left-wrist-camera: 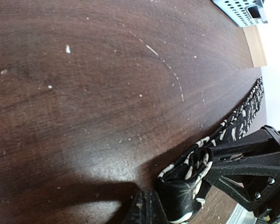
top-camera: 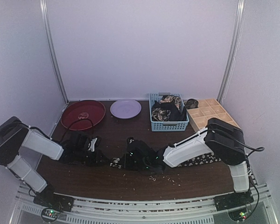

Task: Roll the ties
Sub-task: Roll the tie at the center of the board.

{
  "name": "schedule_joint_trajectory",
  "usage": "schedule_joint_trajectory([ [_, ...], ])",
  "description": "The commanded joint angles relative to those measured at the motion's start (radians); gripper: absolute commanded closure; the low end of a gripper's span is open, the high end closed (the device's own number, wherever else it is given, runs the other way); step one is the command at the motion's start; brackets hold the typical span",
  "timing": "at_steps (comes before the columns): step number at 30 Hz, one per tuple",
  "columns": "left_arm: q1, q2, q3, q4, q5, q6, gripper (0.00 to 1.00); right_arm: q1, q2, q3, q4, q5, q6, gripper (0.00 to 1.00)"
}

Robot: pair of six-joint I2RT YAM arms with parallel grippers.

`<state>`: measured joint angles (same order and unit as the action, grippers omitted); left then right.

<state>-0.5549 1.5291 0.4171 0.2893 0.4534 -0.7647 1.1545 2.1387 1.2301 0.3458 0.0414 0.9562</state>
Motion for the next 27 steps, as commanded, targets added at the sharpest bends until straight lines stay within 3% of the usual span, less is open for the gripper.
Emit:
schedule_joint_trajectory([
  [1, -0.015, 0.034, -0.022, -0.006, 0.013, 0.008, 1.00, -0.004, -0.025, -0.045, -0.064, 0.028, -0.017, 0.83],
  [15, -0.030, 0.066, -0.035, 0.111, 0.098, -0.059, 1.00, -0.009, -0.040, -0.086, -0.032, 0.024, -0.015, 0.87],
  [21, -0.030, 0.078, -0.057, 0.254, 0.179, -0.121, 1.00, -0.009, -0.063, -0.106, -0.002, 0.016, -0.022, 0.79],
  [27, -0.030, 0.105, -0.039, 0.272, 0.187, -0.123, 1.00, -0.015, -0.079, -0.105, 0.030, -0.003, -0.030, 0.87],
])
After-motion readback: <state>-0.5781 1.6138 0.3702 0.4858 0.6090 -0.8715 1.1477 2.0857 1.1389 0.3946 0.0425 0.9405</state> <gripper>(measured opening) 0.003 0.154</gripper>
